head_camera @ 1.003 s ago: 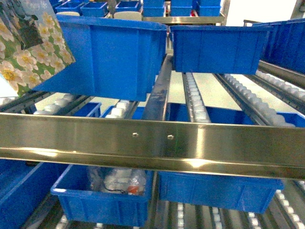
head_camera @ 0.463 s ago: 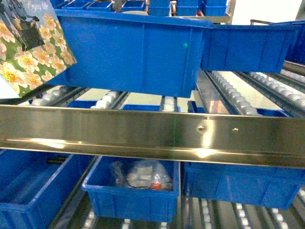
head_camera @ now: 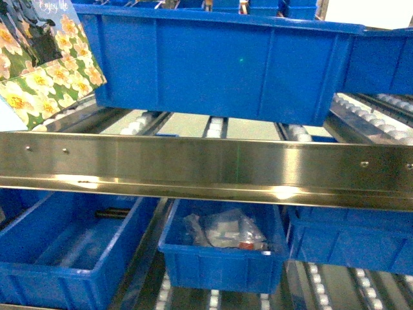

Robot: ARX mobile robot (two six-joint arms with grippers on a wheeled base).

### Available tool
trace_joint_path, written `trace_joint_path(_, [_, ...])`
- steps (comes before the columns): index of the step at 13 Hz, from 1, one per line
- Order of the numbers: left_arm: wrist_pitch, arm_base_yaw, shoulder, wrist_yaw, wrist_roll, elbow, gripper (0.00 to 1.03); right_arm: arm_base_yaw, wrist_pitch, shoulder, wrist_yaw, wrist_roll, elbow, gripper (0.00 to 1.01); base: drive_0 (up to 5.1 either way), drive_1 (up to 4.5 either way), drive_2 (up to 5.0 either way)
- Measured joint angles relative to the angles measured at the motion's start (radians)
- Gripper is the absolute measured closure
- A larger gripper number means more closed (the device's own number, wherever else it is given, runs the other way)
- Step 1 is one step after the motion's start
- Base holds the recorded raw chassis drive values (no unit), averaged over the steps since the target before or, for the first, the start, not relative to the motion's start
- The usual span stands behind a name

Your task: Move flower gift bag to table near conveyor

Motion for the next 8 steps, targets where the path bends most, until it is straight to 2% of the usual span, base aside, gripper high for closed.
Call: trace_joint_path(8, [-0.002, 0.0, 0.0, -0.001, 0.003, 0.0, 1.01, 0.0, -0.001, 0.0, 0.0, 0.0, 0.0, 0.99, -4.9, 1.52, 3.3])
